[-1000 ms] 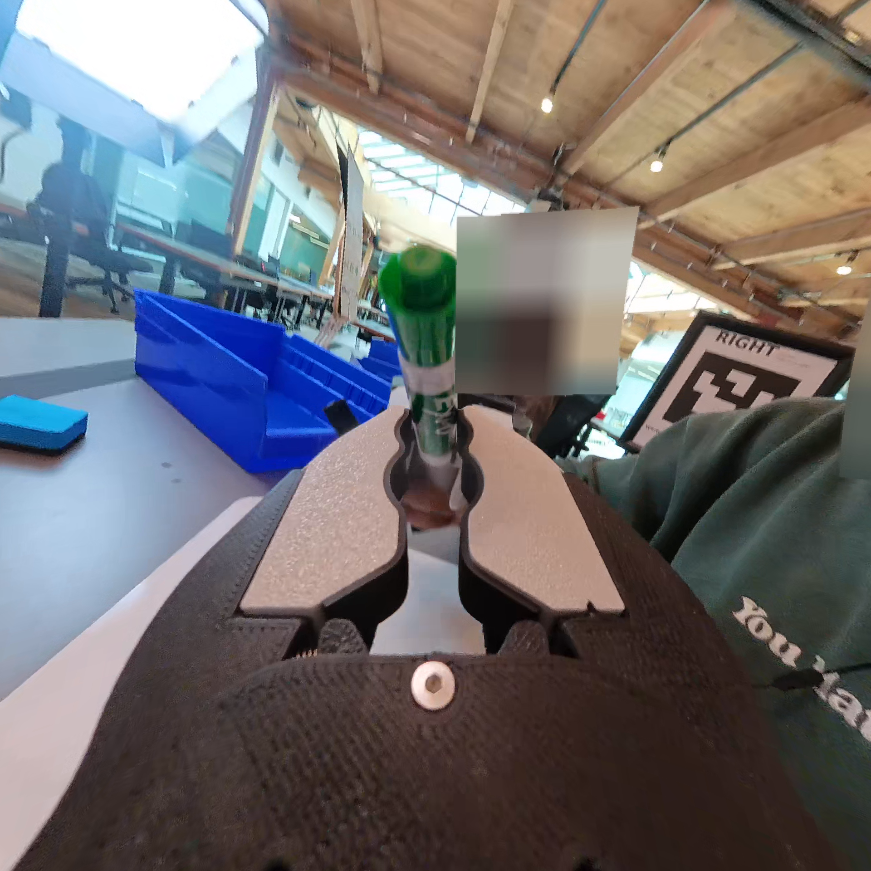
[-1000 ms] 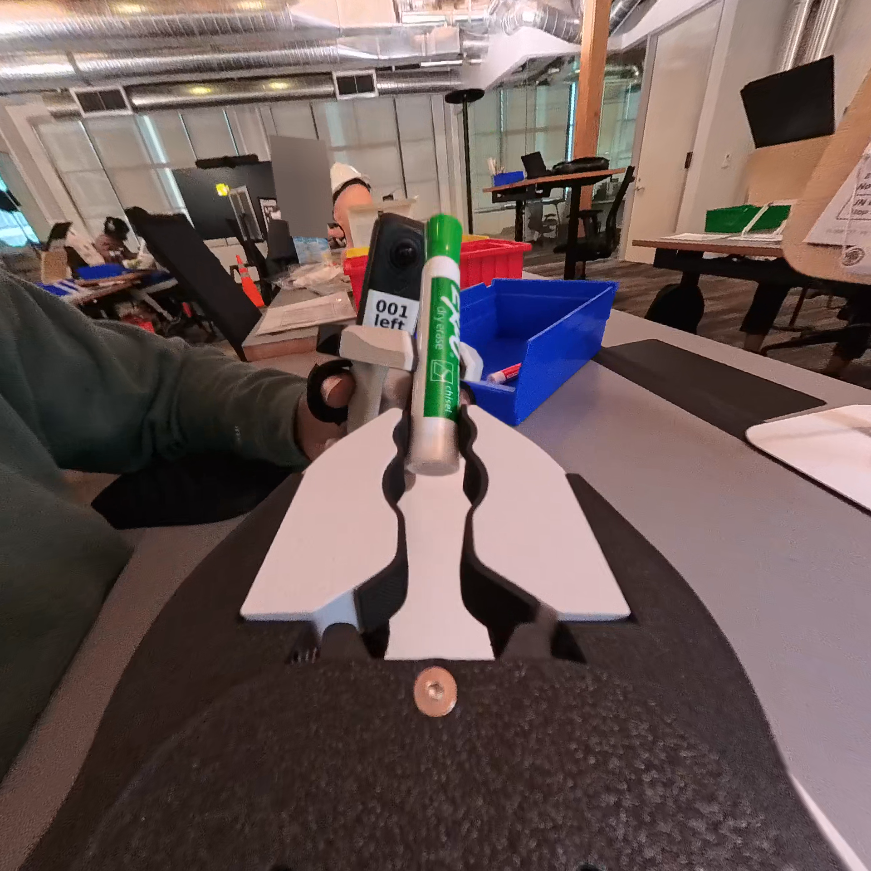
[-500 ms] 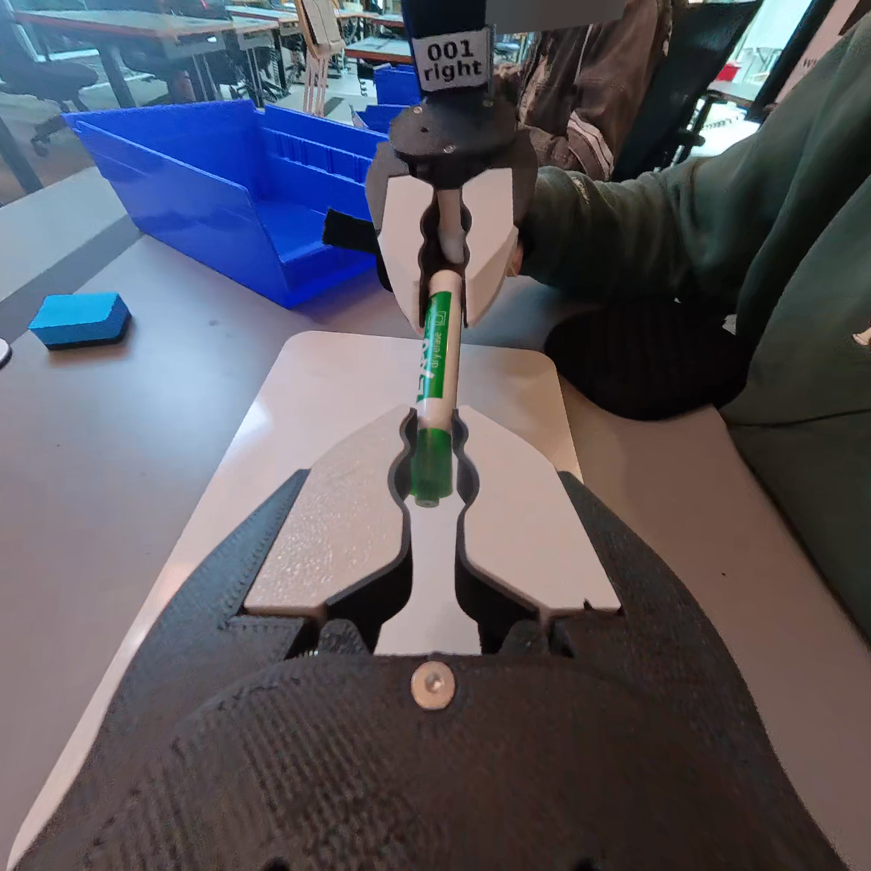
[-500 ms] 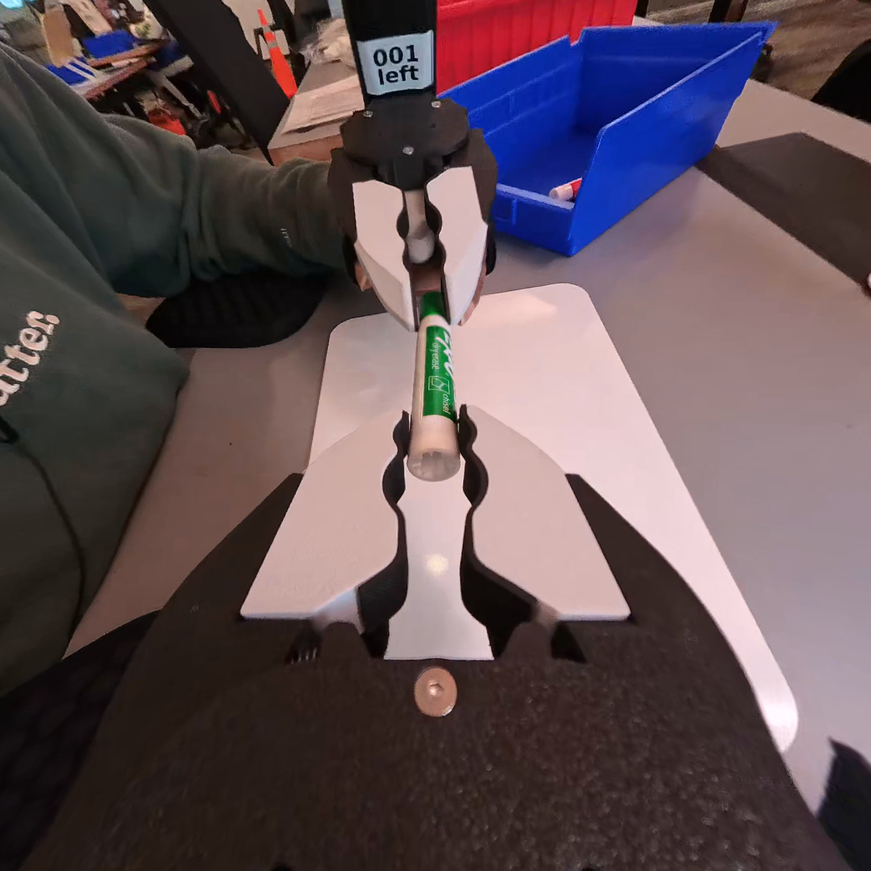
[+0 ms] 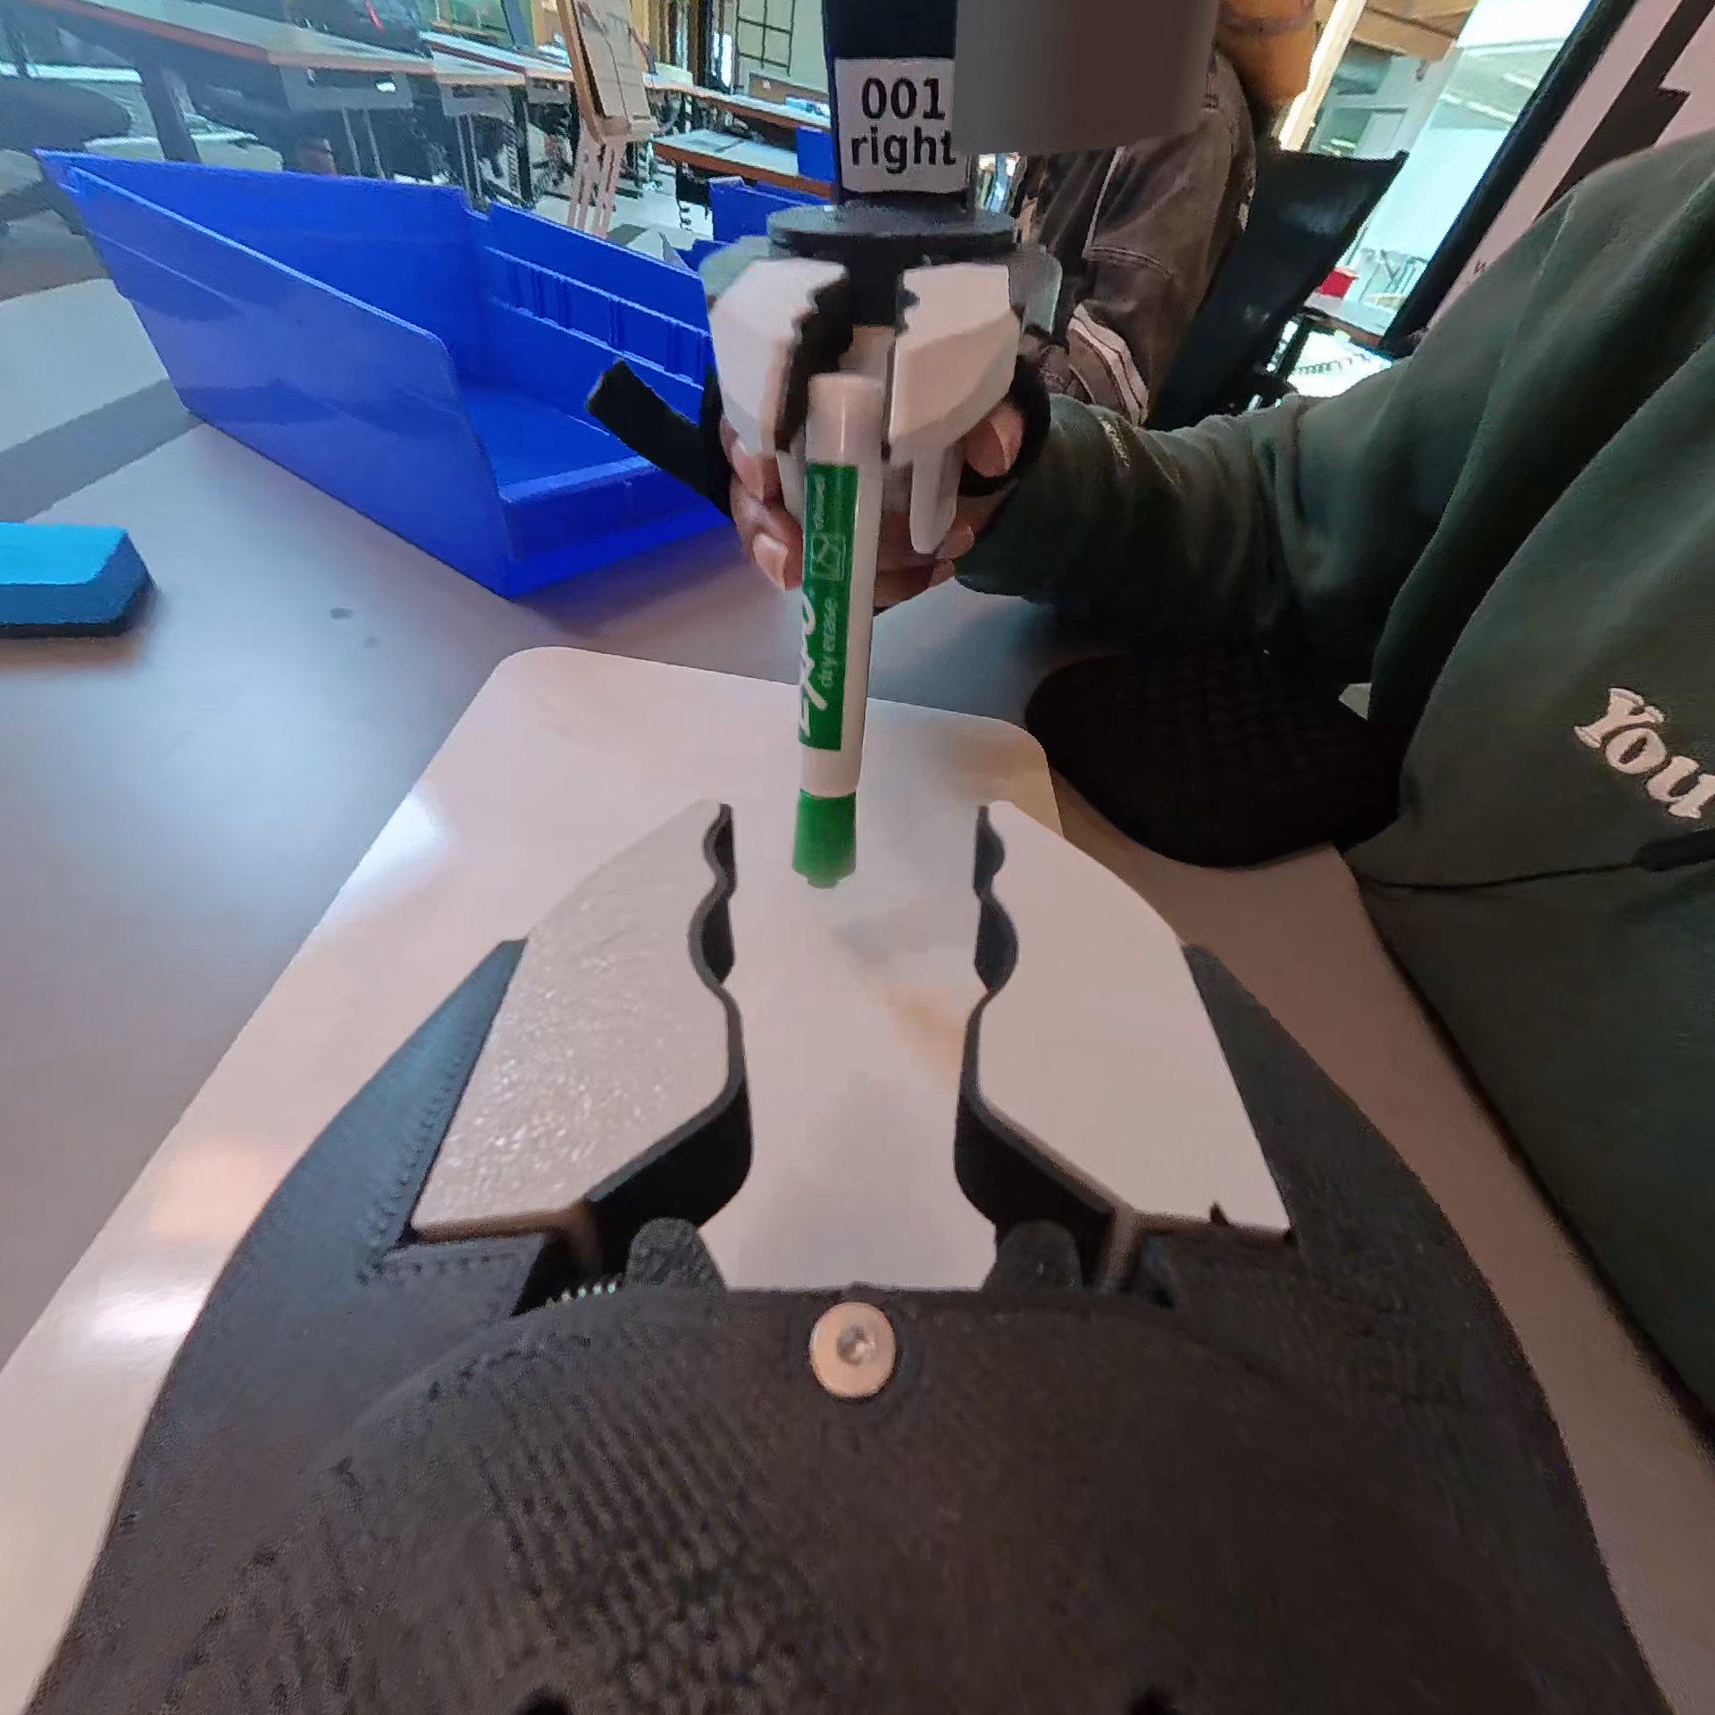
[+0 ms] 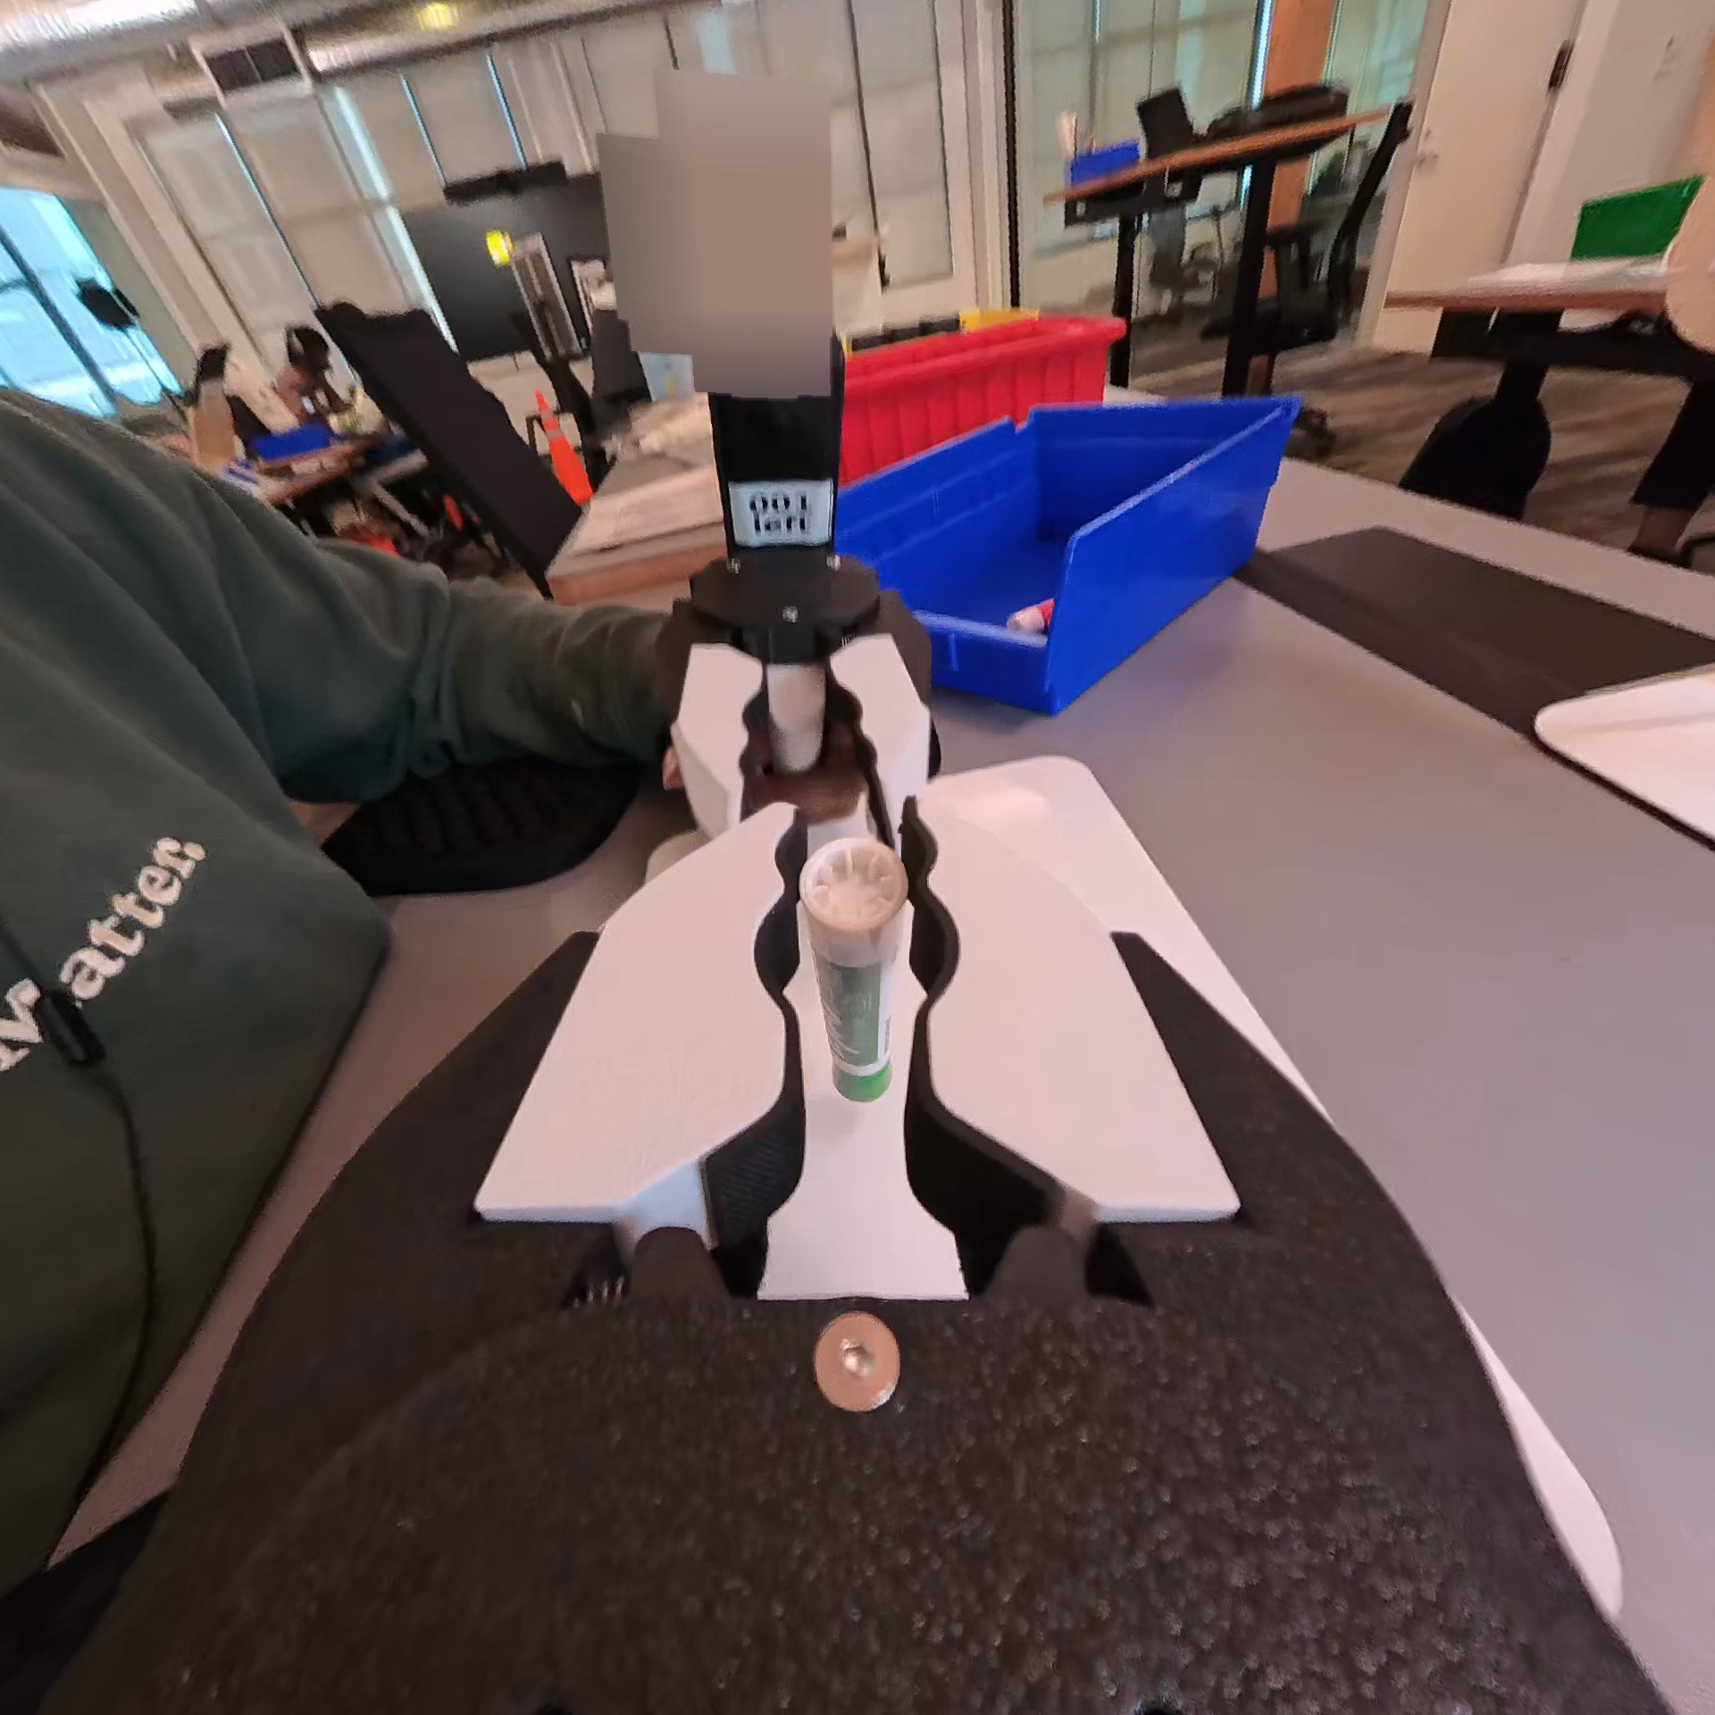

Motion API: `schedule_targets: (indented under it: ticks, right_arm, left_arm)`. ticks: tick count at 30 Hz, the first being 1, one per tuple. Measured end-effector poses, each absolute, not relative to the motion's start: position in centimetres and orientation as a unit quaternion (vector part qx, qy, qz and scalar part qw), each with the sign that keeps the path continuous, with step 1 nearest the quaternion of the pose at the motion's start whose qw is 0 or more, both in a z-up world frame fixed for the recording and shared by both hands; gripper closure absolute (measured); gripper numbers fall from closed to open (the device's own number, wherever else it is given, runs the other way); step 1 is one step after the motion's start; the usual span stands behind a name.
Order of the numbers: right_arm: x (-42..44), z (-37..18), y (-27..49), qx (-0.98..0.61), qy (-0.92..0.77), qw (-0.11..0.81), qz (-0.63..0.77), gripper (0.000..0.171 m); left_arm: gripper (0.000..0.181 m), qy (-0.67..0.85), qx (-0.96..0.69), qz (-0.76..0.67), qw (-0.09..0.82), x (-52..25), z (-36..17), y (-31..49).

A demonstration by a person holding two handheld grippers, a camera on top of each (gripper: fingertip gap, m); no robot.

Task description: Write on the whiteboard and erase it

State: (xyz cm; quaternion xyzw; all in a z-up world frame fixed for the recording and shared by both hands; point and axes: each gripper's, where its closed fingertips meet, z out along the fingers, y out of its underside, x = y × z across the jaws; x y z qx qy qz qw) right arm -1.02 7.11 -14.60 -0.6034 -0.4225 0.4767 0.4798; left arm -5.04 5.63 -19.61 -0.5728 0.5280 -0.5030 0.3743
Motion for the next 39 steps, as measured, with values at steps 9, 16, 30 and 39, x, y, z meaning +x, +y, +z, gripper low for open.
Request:
schedule_targets:
  ticks: [9,16,30,39]
  right_arm:
    - [-2.0,-11.4,5.5,-0.525,-0.383,0.529,0.547,0.152]
    - [-1.6,-11.2,5.7,-0.522,-0.369,0.529,0.558,0.152]
    - [-2.3,-17.5,6.6,-0.597,-0.495,0.492,0.395,0.129]
    - [-3.0,-19.2,5.1,-0.58,-0.555,0.473,0.363,0.151]
  left_arm:
    - [0.162,0.594,-0.568,-0.445,0.356,-3.5,-21.3,3.7]
    - [0.162,0.574,-0.574,-0.465,0.354,-4.4,-20.2,4.0]
    - [0.162,0.608,-0.583,-0.396,0.365,-5.7,-21.9,5.5]
    - [0.162,0.65,-0.579,-0.339,0.357,-5.7,-23.2,5.0]
